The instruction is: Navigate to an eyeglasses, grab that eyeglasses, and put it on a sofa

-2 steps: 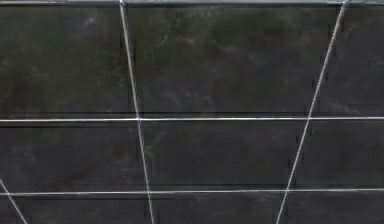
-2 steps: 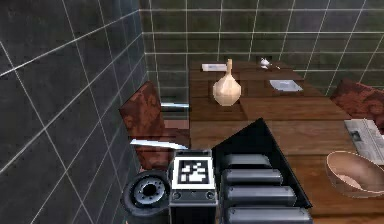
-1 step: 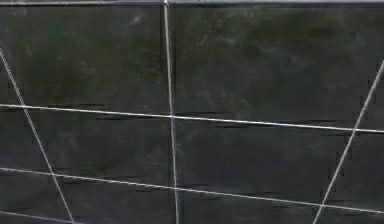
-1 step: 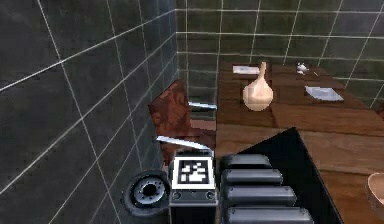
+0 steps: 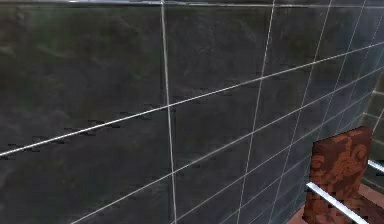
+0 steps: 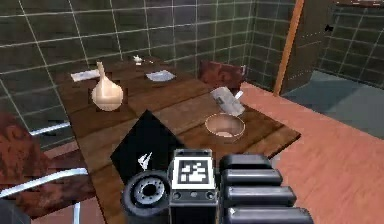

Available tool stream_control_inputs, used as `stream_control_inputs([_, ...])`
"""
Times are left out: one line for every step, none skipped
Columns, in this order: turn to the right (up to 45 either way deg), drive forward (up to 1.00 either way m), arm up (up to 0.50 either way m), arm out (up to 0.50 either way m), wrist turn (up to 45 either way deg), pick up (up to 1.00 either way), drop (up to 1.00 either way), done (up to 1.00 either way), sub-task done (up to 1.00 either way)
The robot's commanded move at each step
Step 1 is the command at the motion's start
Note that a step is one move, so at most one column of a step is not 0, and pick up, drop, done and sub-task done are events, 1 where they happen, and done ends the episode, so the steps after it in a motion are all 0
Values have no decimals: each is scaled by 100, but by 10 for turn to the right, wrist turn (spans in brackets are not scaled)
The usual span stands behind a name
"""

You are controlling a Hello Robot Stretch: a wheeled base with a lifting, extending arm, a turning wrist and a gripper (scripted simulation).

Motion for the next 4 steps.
stream_control_inputs([90,0,0,0,0,0,0,0,0])
stream_control_inputs([-450,0,0,0,0,0,0,0,0])
stream_control_inputs([-120,0,0,0,0,0,0,0,0])
stream_control_inputs([450,0,0,0,0,0,0,0,0])
